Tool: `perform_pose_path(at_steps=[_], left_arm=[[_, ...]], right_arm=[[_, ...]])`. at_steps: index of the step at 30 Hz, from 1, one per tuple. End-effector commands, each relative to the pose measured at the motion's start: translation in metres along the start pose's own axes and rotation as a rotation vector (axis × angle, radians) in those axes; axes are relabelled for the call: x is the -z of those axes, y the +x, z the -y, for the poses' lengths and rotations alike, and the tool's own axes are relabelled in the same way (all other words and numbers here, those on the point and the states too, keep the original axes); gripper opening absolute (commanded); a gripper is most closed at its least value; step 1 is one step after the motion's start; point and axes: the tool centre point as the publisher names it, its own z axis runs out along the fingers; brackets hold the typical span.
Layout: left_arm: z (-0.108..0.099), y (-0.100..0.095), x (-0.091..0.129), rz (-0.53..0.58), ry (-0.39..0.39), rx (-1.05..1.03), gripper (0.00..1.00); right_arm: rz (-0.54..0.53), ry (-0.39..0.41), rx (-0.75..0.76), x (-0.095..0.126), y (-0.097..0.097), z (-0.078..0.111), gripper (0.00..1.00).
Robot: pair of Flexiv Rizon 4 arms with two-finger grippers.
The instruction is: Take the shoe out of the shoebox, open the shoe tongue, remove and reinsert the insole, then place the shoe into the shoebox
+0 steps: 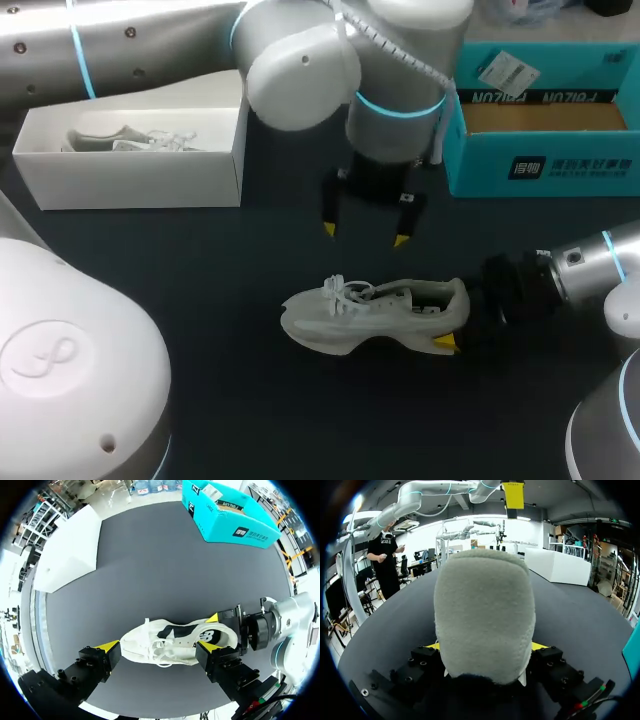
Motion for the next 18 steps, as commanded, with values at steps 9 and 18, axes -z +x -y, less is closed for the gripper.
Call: perform_pose_path(at_steps=[9, 18], left_arm=[[-0.0276, 0.0044, -0.0241, -0.216, 0.046, 0.168, 1.0], [-0.0276, 0.0044, -0.0241, -0.216, 0.046, 0.168, 1.0]], right_arm=[[0.003, 0.003, 0.0, -0.0042, -0.0009, 0.0009, 0.0], [0.003, 0.003, 0.0, -0.0042, -0.0009, 0.0009, 0.0]])
